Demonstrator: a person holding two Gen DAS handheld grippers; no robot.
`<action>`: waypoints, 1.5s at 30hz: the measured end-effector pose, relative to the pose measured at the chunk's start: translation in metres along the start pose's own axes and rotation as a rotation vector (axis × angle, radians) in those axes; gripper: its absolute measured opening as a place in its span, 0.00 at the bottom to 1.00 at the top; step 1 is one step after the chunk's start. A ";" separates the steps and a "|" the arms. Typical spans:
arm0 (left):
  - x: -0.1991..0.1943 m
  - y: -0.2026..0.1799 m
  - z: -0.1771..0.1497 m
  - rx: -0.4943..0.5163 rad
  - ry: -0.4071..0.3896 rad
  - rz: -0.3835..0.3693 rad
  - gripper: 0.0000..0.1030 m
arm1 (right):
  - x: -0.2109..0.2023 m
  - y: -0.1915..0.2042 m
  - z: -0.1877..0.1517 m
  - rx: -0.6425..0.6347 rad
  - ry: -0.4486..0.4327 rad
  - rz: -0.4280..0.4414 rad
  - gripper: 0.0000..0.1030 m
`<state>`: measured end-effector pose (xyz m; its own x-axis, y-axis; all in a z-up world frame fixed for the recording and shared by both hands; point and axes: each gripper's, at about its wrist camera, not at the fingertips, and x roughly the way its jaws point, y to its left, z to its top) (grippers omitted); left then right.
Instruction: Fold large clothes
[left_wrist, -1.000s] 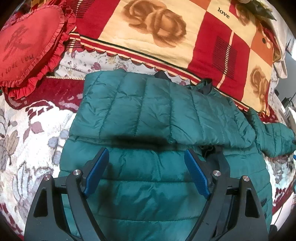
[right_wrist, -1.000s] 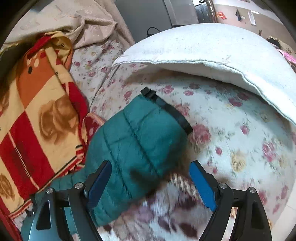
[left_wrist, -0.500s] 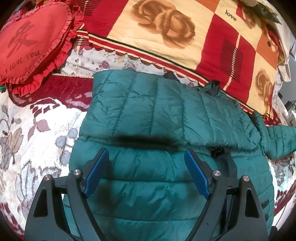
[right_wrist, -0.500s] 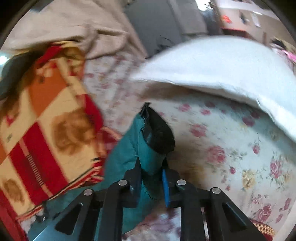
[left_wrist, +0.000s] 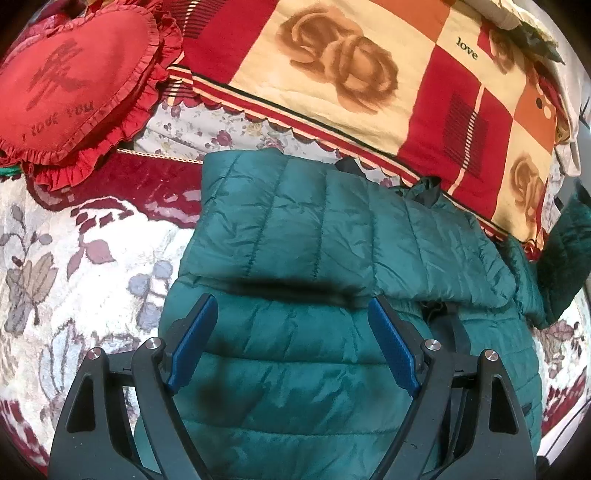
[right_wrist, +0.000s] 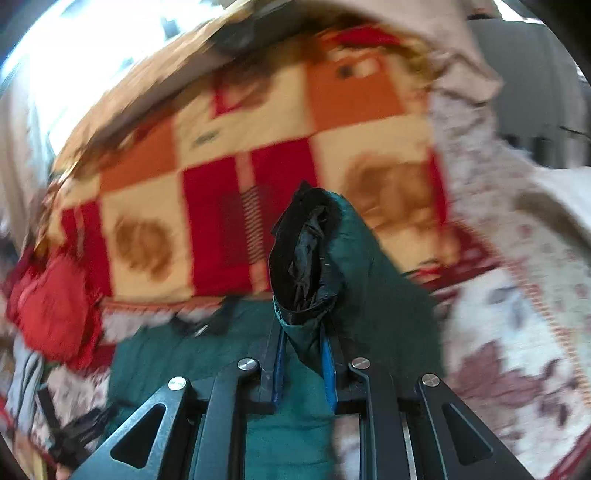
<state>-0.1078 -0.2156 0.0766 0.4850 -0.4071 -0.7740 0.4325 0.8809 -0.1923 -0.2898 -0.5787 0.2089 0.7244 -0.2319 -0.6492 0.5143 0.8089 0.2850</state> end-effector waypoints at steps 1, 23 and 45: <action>0.000 0.002 0.000 -0.007 0.000 -0.001 0.81 | 0.010 0.017 -0.004 -0.023 0.029 0.027 0.16; 0.000 0.042 0.004 -0.094 0.004 -0.009 0.81 | 0.152 0.198 -0.074 -0.151 0.316 0.264 0.16; 0.009 0.000 0.025 -0.190 0.028 -0.188 0.81 | 0.058 0.114 -0.059 0.011 0.257 0.389 0.65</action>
<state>-0.0846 -0.2252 0.0851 0.3870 -0.5634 -0.7300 0.3616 0.8209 -0.4419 -0.2158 -0.4680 0.1625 0.7281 0.2305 -0.6456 0.2327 0.8028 0.5490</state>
